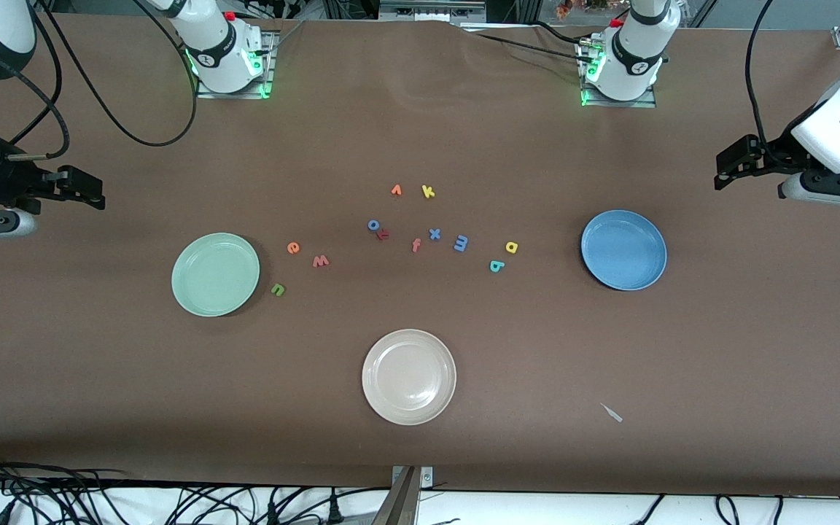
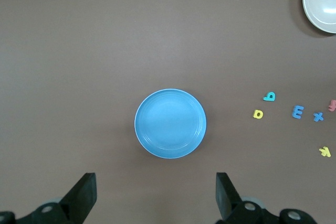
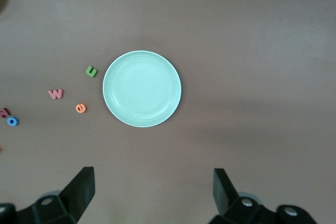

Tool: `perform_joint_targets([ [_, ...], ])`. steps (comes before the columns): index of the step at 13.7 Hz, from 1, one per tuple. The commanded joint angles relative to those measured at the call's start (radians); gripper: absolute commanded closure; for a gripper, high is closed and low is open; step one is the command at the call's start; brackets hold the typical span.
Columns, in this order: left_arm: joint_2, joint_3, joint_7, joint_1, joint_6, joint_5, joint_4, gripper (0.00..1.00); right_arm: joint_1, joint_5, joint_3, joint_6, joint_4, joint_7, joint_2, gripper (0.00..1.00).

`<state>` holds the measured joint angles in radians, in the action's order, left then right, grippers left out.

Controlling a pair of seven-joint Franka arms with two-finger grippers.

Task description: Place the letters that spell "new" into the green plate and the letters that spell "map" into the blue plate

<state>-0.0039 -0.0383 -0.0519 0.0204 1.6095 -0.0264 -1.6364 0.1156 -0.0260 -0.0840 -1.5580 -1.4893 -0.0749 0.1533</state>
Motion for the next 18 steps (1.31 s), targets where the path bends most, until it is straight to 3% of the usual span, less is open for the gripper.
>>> perform_joint_targets([
  [1,0.007,0.0,0.009,0.007,-0.023,0.029,0.033,0.0,0.005,-0.011,0.015,0.016,0.023,0.012,0.005,0.0],
  [18,0.012,0.003,0.007,0.006,-0.02,0.029,0.033,0.0,-0.004,0.001,0.006,0.006,0.023,0.007,0.006,0.0],
])
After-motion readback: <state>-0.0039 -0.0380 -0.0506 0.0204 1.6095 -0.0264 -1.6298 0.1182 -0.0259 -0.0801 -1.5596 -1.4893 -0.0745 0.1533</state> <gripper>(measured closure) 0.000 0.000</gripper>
